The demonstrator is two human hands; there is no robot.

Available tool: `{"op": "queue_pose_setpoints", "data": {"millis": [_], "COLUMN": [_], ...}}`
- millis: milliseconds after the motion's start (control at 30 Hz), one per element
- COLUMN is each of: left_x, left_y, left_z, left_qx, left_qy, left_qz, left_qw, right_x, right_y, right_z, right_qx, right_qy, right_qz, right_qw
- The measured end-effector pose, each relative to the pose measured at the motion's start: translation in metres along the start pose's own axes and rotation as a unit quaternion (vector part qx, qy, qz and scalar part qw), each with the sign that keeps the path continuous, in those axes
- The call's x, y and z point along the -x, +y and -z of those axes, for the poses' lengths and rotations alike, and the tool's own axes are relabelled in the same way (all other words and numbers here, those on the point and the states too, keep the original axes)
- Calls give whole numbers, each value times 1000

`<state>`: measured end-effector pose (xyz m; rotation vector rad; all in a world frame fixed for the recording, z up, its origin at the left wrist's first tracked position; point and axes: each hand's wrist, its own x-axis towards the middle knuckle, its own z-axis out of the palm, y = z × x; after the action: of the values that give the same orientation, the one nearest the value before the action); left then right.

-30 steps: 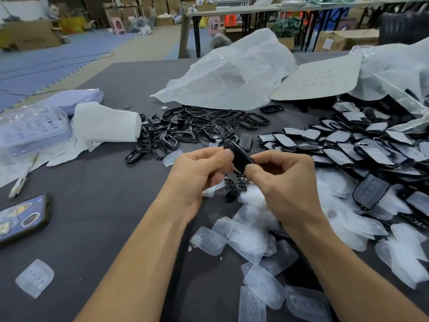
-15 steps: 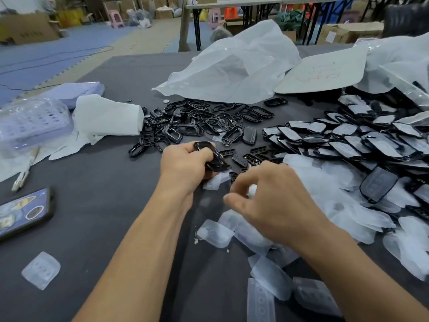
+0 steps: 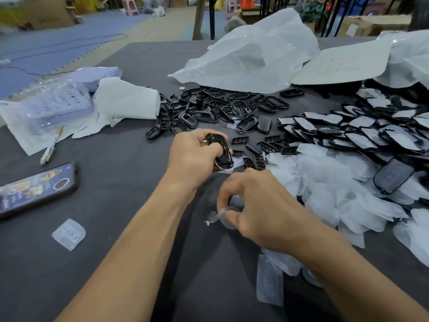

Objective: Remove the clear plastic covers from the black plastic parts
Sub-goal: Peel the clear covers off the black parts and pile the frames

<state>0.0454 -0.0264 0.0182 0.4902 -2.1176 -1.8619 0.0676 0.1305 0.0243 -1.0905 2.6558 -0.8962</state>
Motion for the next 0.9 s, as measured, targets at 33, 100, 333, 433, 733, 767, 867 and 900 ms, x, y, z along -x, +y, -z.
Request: {"op": "queue_pose_setpoints", "data": {"millis": [33, 100, 333, 433, 733, 767, 867, 900], "left_x": [5, 10, 6, 1, 6, 7, 10, 11], "left_y": [-3, -6, -8, -11, -7, -7, -6, -7], "left_z": [3, 5, -11, -13, -24, -26, -28, -29], "left_qx": [11, 44, 88, 98, 84, 87, 91, 92], "left_qy": [-12, -38, -45, -37, -45, -54, -66, -66], "left_qz": [5, 14, 27, 36, 16, 16, 12, 12], "left_qw": [1000, 998, 995, 994, 995, 995, 994, 993], "right_x": [0, -2, -6, -9, -16, -16, -18, -18], "right_y": [2, 7, 24, 30, 39, 40, 41, 41], "right_z": [2, 8, 27, 31, 28, 27, 25, 25], "right_qx": [-57, -202, -399, -438, -532, -525, -510, -506], "right_qy": [27, 91, 165, 190, 211, 217, 226, 228], "right_qz": [-21, -71, -161, -171, -176, -169, -155, -152], "right_qw": [998, 973, 888, 862, 801, 805, 815, 818]}}
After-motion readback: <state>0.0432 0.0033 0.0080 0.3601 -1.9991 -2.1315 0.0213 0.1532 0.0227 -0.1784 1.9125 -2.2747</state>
